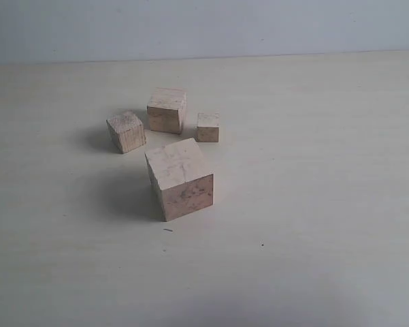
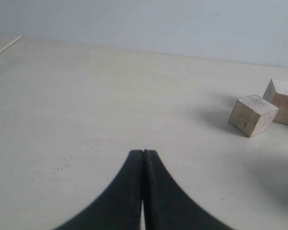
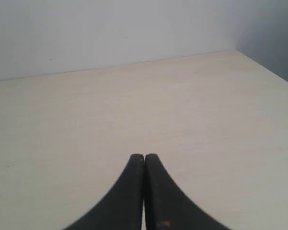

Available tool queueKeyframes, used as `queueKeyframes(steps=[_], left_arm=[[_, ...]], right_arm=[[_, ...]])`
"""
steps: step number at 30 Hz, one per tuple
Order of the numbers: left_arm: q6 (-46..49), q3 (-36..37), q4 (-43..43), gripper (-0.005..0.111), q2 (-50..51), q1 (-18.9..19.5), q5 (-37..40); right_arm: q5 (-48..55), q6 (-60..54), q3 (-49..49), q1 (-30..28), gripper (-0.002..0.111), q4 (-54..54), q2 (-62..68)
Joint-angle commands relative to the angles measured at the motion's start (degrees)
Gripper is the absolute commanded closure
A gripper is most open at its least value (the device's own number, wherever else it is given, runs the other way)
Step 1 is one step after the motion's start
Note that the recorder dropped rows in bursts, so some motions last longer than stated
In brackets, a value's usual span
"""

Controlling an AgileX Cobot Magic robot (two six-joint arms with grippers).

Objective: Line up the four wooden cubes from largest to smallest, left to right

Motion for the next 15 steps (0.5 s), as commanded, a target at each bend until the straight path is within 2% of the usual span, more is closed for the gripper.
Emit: queueKeyframes(steps=[1, 11, 15], left_arm=[[-0.1, 0.2, 0.0, 0.107, -0.3, -0.3, -0.5], [-0.1, 0.2, 0.0, 0.107, -0.3, -0.3, -0.5], [-0.1, 0.2, 0.0, 0.107, -0.3, -0.3, -0.5]], right_arm=[[-0.3, 0.2, 0.2, 0.1, 0.108, 0.0, -0.4], [-0.3, 0.2, 0.2, 0.1, 0.108, 0.0, -0.4], [-4.9, 0.3, 0.2, 0.1, 0.108, 4.3, -0.4]])
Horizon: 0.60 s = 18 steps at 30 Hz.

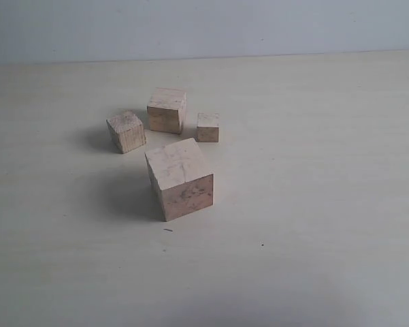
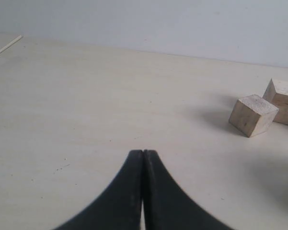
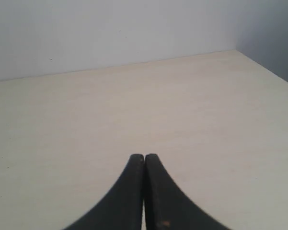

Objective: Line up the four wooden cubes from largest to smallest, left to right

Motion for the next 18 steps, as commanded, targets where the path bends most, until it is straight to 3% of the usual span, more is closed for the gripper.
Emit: queueKeyframes(steps=[1, 3, 14, 18], left_arm=[[-0.1, 0.2, 0.0, 0.107, -0.3, -0.3, -0.5], [-0.1, 0.2, 0.0, 0.107, -0.3, -0.3, -0.5], [-0.1, 0.2, 0.0, 0.107, -0.3, -0.3, -0.5], [-0.1, 0.2, 0.0, 0.107, -0.3, -0.3, -0.5]], right_arm=[[-6.4, 0.3, 0.2, 0.1, 0.108, 7.3, -0.4], [-9.7, 0.1, 0.2, 0.1, 0.108, 11.0, -0.4], [-20.6, -5.8, 0.2, 0.1, 0.108, 7.6, -0.4], [-27.2, 0.4, 0.2, 0.1, 0.108, 11.5, -0.4]])
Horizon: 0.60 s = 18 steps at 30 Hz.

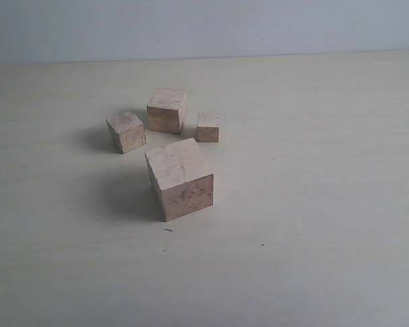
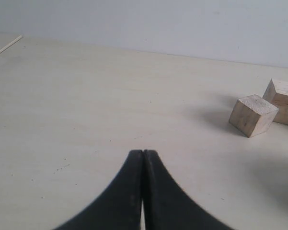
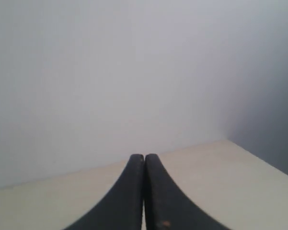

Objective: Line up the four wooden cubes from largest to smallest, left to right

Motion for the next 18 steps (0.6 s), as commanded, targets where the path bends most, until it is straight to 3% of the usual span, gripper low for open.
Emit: queueKeyframes(steps=[1, 7, 12, 18], left_arm=[[-0.1, 0.2, 0.0, 0.107, -0.3, -0.3, -0.5], [-0.1, 0.2, 0.0, 0.107, -0.3, -0.3, -0.5], [-0.1, 0.2, 0.0, 0.107, -0.3, -0.3, -0.5], [-0.1, 0.2, 0.0, 0.107, -0.3, -0.3, -0.5]], right_arm=[[-8.0, 6.3, 0.2, 0.1, 0.108, 3.4, -0.4], [-16.0, 15.2, 0.1, 0.1, 0.108, 4.1, -0.4], [-10.4, 15.2, -7.0, 0.1, 0.108, 3.3, -0.4], [-1.8, 15.2, -22.3, 0.1, 0.108, -2.6, 10.2]])
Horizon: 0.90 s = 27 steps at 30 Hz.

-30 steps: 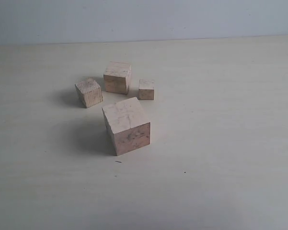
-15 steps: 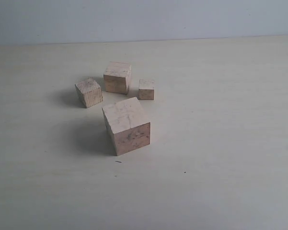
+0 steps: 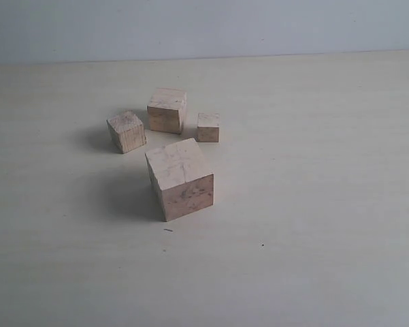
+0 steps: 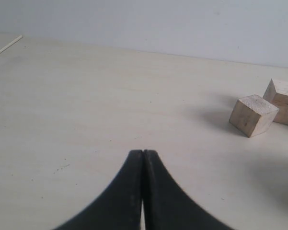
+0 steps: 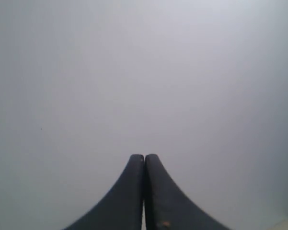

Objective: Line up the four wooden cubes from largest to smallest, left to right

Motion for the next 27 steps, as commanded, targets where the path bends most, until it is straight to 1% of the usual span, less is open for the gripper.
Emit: queueKeyframes(steps=[1, 3, 5, 8, 10, 14, 18, 22, 24, 27], left_arm=[[-0.1, 0.2, 0.0, 0.107, -0.3, -0.3, -0.5], [-0.1, 0.2, 0.0, 0.107, -0.3, -0.3, -0.5], [-0.1, 0.2, 0.0, 0.107, -0.3, -0.3, -0.5], [-0.1, 0.2, 0.0, 0.107, -0.3, -0.3, -0.5], [-0.1, 0.2, 0.0, 0.107, -0.3, -0.3, -0.5], [-0.1, 0.2, 0.0, 0.107, -0.3, -0.3, -0.5], [-0.1, 0.2, 0.0, 0.107, -0.3, -0.3, -0.5], [-0.1, 0.2, 0.0, 0.107, -0.3, -0.3, -0.5], [-0.1, 0.2, 0.0, 0.107, -0.3, -0.3, -0.5], [-0.1, 0.2, 0.0, 0.107, -0.3, -0.3, -0.5]], right_arm=[[8.5, 0.1, -11.8, 0.1, 0.108, -3.6, 8.7], [11.9, 0.1, -17.4, 1.5, 0.108, -3.6, 13.7], [14.6, -0.3, -21.9, 4.7, 0.108, -3.6, 18.7], [20.9, -6.2, -28.7, 10.6, 0.108, -3.2, 26.2], [26.7, -12.2, -32.6, 15.6, 0.108, -3.0, 31.8], [35.7, -17.7, -36.5, 25.3, 0.108, -1.7, 42.6], [43.1, -18.4, -36.9, 33.9, 0.108, 0.6, 53.4], [49.2, -18.4, -36.9, 37.5, 0.108, 6.8, 62.4], [49.4, -18.4, -36.9, 37.9, 0.108, 10.0, 65.7], [48.8, -18.4, -36.9, 38.0, 0.108, 10.5, 69.5]])
